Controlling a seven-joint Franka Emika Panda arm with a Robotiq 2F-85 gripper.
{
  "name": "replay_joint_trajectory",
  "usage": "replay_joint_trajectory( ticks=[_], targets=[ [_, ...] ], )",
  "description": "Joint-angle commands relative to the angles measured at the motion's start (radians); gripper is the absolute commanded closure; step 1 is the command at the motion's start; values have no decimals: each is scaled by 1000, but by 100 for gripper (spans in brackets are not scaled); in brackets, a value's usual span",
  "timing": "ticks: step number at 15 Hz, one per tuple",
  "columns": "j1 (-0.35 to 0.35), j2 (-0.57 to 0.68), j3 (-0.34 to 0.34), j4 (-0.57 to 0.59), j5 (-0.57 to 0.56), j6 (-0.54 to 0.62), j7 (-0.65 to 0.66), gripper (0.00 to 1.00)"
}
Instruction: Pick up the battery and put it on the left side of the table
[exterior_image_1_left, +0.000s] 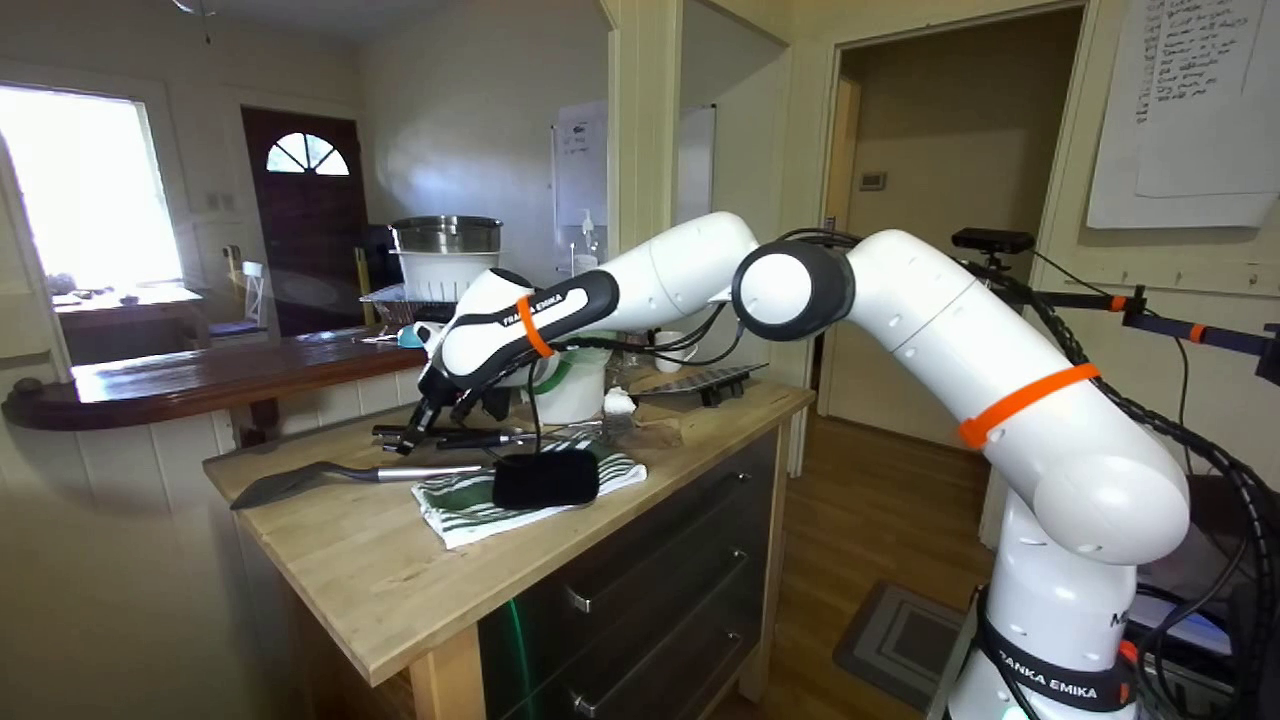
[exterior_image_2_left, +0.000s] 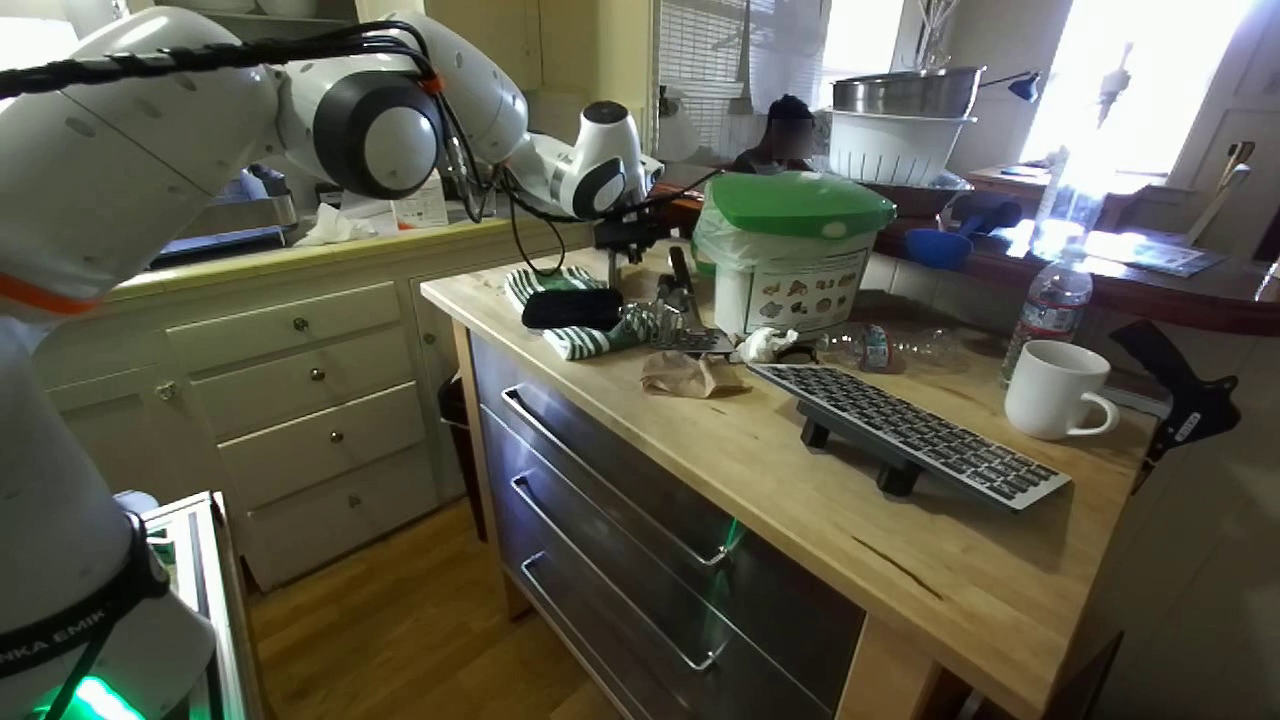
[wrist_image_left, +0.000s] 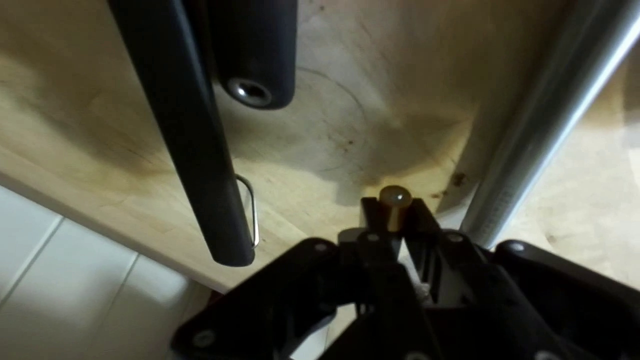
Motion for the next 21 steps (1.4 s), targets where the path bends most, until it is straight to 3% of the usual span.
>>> replay_joint_trajectory(
  ticks=[1, 6, 7, 9, 15, 16, 19, 21],
  targets=[
    [-17, 21, 22, 0, -27, -32, 1, 96],
    [-21, 37, 26, 0, -32, -35, -4, 96],
    [-21, 34, 26, -2, -31, -35, 0, 58],
    [-19, 35, 25, 2, -35, -35, -1, 52],
    [16, -1, 3, 35, -54, -46, 58, 7],
    [22, -11, 0, 46, -58, -53, 66, 0],
    [53, -59, -40, 83, -101, -119, 113, 0],
    [78, -118, -88, 96, -124, -237, 150, 0]
  ],
)
